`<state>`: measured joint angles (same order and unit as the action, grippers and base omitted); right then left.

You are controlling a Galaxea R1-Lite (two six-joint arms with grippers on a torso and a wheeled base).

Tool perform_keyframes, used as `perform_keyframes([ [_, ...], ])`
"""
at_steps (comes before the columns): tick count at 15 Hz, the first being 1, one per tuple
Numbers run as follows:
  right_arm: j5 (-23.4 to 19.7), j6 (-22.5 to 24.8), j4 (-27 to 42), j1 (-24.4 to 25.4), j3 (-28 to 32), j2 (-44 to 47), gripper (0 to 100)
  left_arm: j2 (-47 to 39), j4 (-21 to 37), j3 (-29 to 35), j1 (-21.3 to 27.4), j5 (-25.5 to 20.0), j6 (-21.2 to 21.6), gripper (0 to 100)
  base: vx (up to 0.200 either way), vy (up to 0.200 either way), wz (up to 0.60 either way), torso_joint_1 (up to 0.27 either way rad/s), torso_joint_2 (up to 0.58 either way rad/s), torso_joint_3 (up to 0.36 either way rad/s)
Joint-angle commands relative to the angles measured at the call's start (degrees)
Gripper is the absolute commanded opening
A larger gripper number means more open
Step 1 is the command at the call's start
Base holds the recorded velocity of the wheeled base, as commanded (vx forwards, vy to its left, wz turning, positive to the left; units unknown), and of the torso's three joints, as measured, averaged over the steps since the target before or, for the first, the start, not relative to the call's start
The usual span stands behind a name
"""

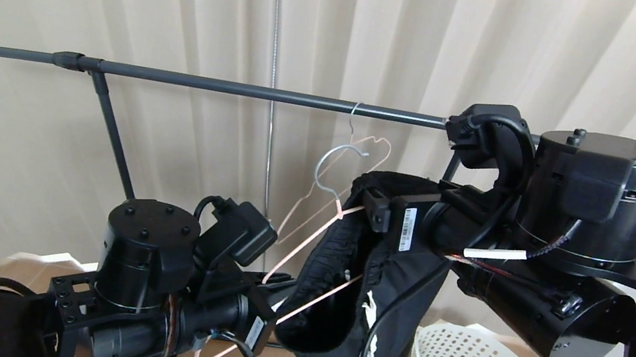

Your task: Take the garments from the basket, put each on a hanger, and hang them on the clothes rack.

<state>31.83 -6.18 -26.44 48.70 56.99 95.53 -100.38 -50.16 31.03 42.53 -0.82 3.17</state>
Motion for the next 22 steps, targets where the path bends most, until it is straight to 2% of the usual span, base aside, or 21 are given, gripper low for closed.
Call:
perform_keyframes([
  [1,-0.1,0.0,0.2,0.0,-0.5,-0.3,100,0.0,0.0,0.4,-0.2,0.0,-0.1,0,0.0,0.0,0.0,0.0,0.0,0.0],
  [6,-1.4,-0.1,0.4,0.1,-2.3,-3.1,100,-0.3,-0.1,1.2,-2.2,0.3,-0.1,0,0.0,0.0,0.0,0.0,0.0,0.0],
  [8,-6.3,0.5,-0.2,0.1,-4.2,-6.0,100,-0.3,-1.9,1.4,-2.5,1.6,0.0,0,0.0,0.0,0.0,0.0,0.0,0.0],
  [9,-11.4,1.2,0.3,-0.2,-5.8,-9.1,100,-0.9,-4.2,1.5,-2.7,1.9,0.1,0,0.0,0.0,0.0,0.0,0.0,0.0],
  [11,-14.2,1.9,0.4,-1.9,-7.5,-11.6,100,-0.8,-5.2,0.7,-2.6,1.9,0.2,0,0.0,0.0,0.0,0.0,0.0,0.0],
  [13,-17.8,4.7,0.4,-6.5,-9.0,-13.3,100,-0.7,-5.2,0.0,-2.7,1.7,0.3,0,0.0,0.0,0.0,0.0,0.0,0.0],
  [14,-27.2,9.4,1.5,-14.8,-10.6,-15.5,100,-0.8,-5.2,-0.3,-3.4,1.5,1.2,0,0.0,0.0,0.0,0.0,0.0,0.0],
  [15,-31.7,11.1,2.3,-17.9,-10.4,-15.6,100,-0.7,-5.2,-0.4,-3.7,1.3,1.8,0,0.0,0.0,0.0,0.0,0.0,0.0],
  [16,-48.4,19.0,7.5,-28.0,-8.7,-15.5,100,-0.7,-5.2,-1.8,-3.9,-0.2,4.7,0,0.0,0.0,0.0,0.0,0.0,0.0],
  [17,-55.2,24.5,13.3,-31.7,-5.9,-14.8,100,-0.7,-5.2,-2.7,-4.0,-1.9,6.6,0,0.0,0.0,0.0,0.0,0.0,0.0],
  [18,-57.5,27.5,17.4,-33.0,-3.7,-13.7,100,-0.7,-5.1,-3.3,-4.0,-3.1,7.6,0,0.0,0.0,0.0,0.0,0.0,0.0],
  [19,-59.7,33.9,26.9,-33.8,2.1,-10.4,100,-0.9,-5.1,-4.6,-4.0,-5.0,9.8,0,0.0,0.0,0.0,0.0,0.0,0.0],
  [21,-64.3,44.0,39.3,-36.0,10.8,-4.6,100,-1.1,-5.0,-5.0,-3.9,-7.6,11.5,0,0.0,0.0,0.0,0.0,0.0,0.0],
  [22,-66.5,50.3,48.2,-36.2,16.6,-1.7,100,-1.7,-5.0,-5.2,-3.9,-8.8,12.7,0,0.0,0.0,0.0,0.0,0.0,0.0],
])
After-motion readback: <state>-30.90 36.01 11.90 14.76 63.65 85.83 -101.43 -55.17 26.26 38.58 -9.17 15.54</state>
